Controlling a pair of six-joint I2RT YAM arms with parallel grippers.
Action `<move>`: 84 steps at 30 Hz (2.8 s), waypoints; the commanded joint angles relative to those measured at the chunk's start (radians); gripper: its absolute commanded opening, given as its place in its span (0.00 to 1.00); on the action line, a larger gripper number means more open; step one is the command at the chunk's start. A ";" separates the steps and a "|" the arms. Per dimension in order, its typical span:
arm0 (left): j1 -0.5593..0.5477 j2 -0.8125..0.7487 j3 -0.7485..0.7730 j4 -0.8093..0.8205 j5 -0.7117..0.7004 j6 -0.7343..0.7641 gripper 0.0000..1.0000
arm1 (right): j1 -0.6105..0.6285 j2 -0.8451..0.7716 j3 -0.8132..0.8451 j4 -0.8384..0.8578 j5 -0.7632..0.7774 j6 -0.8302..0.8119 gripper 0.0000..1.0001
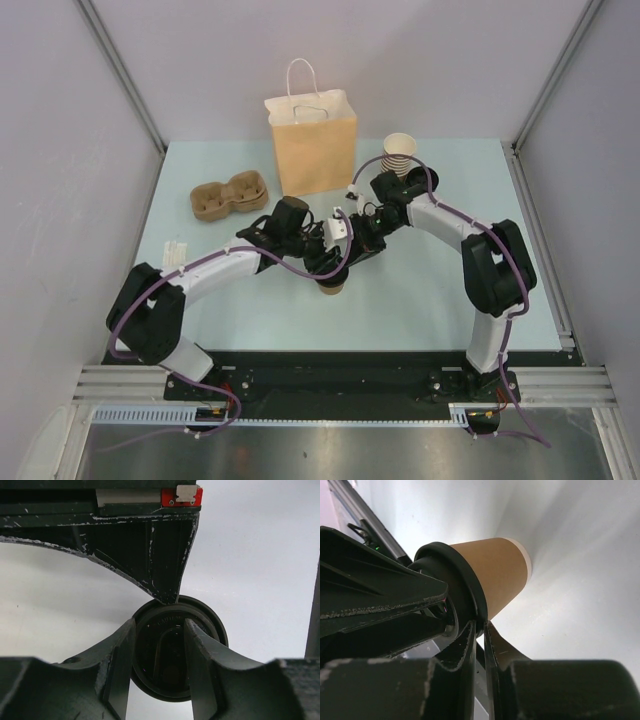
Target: Pack the takeout coffee
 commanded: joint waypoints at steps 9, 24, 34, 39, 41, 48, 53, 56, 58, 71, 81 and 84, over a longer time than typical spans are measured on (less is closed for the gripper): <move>-0.004 0.045 -0.046 -0.058 -0.027 0.043 0.43 | 0.009 0.068 -0.048 0.005 0.100 -0.057 0.10; -0.004 -0.031 0.123 -0.160 0.013 -0.027 0.56 | -0.010 -0.059 -0.036 0.062 -0.040 0.001 0.24; -0.006 -0.108 0.196 -0.231 -0.027 -0.130 0.89 | -0.050 -0.074 -0.022 0.079 -0.083 0.022 0.28; -0.006 -0.136 0.192 -0.343 -0.114 -0.141 0.99 | -0.070 -0.103 0.001 0.076 -0.101 0.035 0.50; -0.006 -0.140 0.190 -0.357 -0.153 -0.156 1.00 | -0.085 -0.122 0.013 0.051 -0.087 0.019 0.79; -0.007 -0.054 0.301 -0.482 -0.243 -0.294 0.99 | -0.145 -0.198 0.041 -0.045 -0.034 -0.057 1.00; -0.004 -0.031 0.324 -0.479 -0.256 -0.444 0.99 | -0.208 -0.255 0.033 -0.058 -0.006 -0.073 1.00; 0.010 -0.010 0.316 -0.484 -0.237 -0.501 1.00 | -0.225 -0.283 0.015 -0.055 -0.001 -0.070 1.00; 0.010 0.004 0.311 -0.486 -0.243 -0.503 0.99 | -0.237 -0.298 0.005 -0.050 -0.004 -0.071 1.00; 0.011 0.085 0.295 -0.489 -0.225 -0.554 1.00 | -0.246 -0.271 -0.013 -0.038 -0.050 -0.065 1.00; 0.011 0.119 0.290 -0.479 -0.176 -0.548 1.00 | -0.246 -0.264 -0.015 -0.033 -0.050 -0.059 1.00; 0.011 0.122 0.290 -0.472 -0.162 -0.548 0.99 | -0.246 -0.261 -0.013 -0.035 -0.052 -0.062 1.00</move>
